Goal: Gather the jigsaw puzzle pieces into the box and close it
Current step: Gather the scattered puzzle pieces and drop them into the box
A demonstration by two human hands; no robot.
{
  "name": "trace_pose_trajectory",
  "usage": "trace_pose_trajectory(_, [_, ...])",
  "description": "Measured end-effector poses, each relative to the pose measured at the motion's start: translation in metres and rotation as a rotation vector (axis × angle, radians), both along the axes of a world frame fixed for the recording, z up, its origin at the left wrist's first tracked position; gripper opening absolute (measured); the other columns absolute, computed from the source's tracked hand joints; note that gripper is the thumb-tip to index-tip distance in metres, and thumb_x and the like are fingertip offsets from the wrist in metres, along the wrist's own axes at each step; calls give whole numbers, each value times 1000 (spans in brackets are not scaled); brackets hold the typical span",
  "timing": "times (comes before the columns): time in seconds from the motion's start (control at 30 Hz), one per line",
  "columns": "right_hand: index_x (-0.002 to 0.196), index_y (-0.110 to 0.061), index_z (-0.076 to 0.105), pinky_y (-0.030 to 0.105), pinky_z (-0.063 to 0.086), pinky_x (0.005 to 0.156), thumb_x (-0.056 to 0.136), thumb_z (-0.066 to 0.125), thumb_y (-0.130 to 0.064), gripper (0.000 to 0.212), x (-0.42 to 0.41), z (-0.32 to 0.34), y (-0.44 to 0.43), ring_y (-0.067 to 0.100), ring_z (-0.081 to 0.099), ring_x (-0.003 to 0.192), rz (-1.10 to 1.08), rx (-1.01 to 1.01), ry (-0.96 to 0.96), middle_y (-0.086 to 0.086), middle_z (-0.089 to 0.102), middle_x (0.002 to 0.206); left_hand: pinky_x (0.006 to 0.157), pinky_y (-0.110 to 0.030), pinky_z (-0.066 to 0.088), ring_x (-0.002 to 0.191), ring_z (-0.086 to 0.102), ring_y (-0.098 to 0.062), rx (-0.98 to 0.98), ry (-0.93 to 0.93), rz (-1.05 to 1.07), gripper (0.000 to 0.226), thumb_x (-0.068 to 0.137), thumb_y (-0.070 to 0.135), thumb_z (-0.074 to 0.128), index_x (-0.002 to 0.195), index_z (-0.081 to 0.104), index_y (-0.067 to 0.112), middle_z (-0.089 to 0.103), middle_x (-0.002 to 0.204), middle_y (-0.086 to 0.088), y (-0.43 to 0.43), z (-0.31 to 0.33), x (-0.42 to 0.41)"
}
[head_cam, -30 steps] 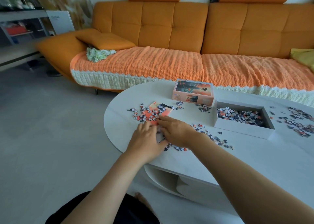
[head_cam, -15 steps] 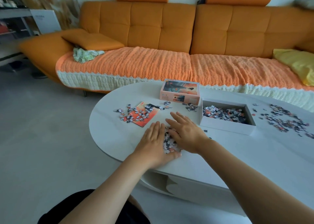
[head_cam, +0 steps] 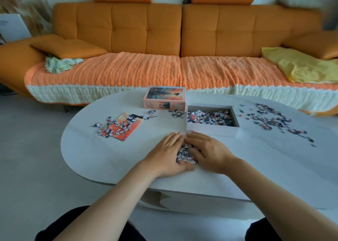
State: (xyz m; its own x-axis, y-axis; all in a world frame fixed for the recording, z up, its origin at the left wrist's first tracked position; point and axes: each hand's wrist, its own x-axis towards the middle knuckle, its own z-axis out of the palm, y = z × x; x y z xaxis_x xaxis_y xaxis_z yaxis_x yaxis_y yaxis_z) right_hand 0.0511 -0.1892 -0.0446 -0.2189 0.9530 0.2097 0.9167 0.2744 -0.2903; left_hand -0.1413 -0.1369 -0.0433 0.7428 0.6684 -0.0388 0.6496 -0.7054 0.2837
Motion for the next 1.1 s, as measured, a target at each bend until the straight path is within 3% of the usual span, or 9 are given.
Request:
trace_pose_trajectory(0.17, [140,-17,50,13,17,115,96,49,-16,44,19,4,-15,1,33,137,15,-29,180,-11,45,144,121,-30,10,147,6,-8,-23,-166,-48,107,80,77,49,155,12,11,12,161,2,-7,-2,34])
trace_pose_trajectory(0.23, [130,-17,60,6,24,107,91,51,-5,42,28,6,-20,-1,45,126,-20,-20,281,-12,54,135,120,-33,17,145,12,-7,-50,-226,-80,100,81,73,52,155,16,16,19,159,5,-8,-3,43])
trace_pose_trajectory(0.33, [114,-23,70,14,42,96,84,53,2,42,42,8,-26,3,60,107,-133,32,372,-13,68,117,119,-33,21,144,16,-7,-86,-271,-125,94,83,65,58,155,16,22,24,157,7,-10,-2,55])
trace_pose_trajectory(0.47, [99,-21,76,19,47,93,80,54,5,39,59,13,-25,-2,62,101,-285,165,443,-13,71,106,115,-32,27,138,25,-7,-38,-317,-157,78,89,57,55,153,22,26,34,150,9,-9,9,67])
trace_pose_trajectory(0.6, [110,-25,72,20,44,94,89,56,-12,29,66,25,-26,7,57,109,-289,107,298,-11,68,114,114,-37,30,137,30,-9,37,-280,-130,74,89,61,53,149,34,23,38,147,9,4,28,67])
trace_pose_trajectory(0.67, [123,-27,64,25,41,94,92,54,-34,33,67,29,-29,14,51,116,-301,29,97,-7,60,124,117,-40,24,141,19,-10,-28,-95,-93,97,76,78,51,153,24,25,25,152,11,12,32,61])
trace_pose_trajectory(0.77, [137,-26,48,36,45,95,90,42,-60,59,61,34,-35,20,49,115,-353,-168,-65,1,46,131,118,-45,20,140,9,-12,-144,157,-42,124,56,92,51,154,12,29,14,147,17,21,28,52])
trace_pose_trajectory(0.93, [144,-30,36,37,45,97,65,57,-83,97,54,43,-40,19,47,116,-275,-395,-41,-4,33,134,111,-33,31,129,25,-6,-177,11,-52,91,72,68,68,148,35,32,31,125,13,22,24,61])
trace_pose_trajectory(1.1, [133,-31,53,31,46,90,76,71,-59,66,53,43,-30,19,55,102,-303,-349,62,-5,43,120,94,-32,45,106,46,-5,-159,-78,-71,56,82,48,71,134,56,32,44,109,15,17,27,70])
